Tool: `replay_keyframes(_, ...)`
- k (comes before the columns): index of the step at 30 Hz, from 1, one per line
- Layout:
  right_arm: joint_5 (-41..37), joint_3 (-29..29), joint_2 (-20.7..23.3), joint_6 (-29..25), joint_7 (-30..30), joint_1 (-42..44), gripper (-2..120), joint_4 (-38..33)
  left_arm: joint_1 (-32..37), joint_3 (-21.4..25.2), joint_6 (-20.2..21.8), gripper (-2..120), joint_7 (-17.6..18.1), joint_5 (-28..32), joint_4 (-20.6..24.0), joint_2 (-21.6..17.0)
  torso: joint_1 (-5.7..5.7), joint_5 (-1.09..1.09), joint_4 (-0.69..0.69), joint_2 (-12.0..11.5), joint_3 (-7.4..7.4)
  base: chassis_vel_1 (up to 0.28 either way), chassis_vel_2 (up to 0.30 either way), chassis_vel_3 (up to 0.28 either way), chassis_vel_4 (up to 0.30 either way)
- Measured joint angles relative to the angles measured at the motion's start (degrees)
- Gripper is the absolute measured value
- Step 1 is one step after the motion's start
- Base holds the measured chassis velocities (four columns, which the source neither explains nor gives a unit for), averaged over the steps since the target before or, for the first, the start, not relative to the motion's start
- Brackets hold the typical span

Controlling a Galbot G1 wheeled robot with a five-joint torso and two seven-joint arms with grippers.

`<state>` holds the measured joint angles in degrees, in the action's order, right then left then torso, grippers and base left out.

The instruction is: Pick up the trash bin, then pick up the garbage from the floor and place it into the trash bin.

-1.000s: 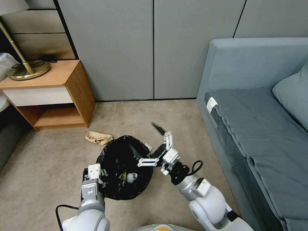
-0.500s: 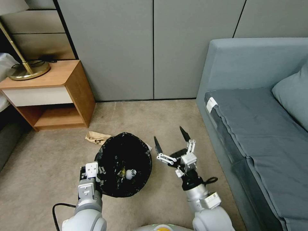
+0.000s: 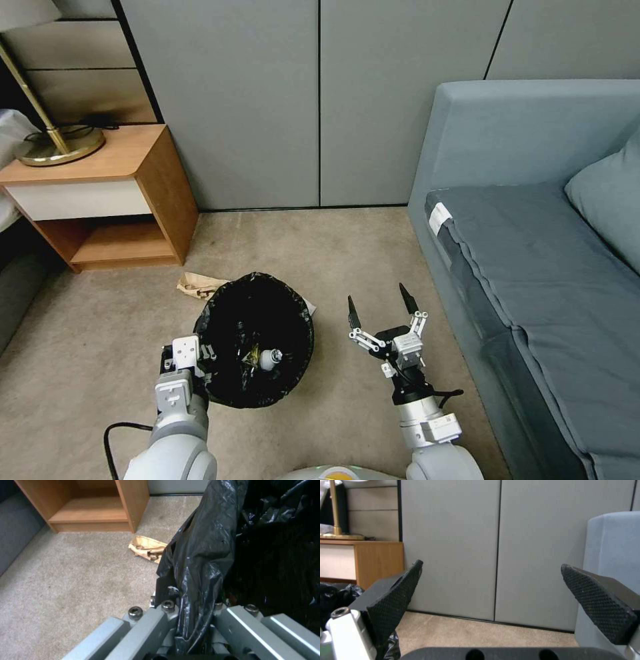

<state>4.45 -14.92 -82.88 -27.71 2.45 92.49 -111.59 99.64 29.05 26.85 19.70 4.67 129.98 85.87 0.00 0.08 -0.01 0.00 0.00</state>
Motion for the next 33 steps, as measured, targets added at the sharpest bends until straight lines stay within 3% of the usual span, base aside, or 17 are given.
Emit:
replay_keyframes(15,-0.75,-0.06,-0.49,-0.76,-0.91,-1.62,100,1.55,-0.17,0.56,0.16,0,0.05,0.48,-0.24,-0.05,0.00,-0.09,0.01,0.00,0.00,0.013,0.016,0.014,0.018)
replay_keyframes(33,-1.24,-0.12,-0.39,-1.06,-1.21,-1.51,100,1.14,-0.07,0.45,-0.58,0,0.24,0.34,-0.85,0.19,0.01,-0.09,0.03,0.00,0.00,0.090,0.094,0.095,0.093)
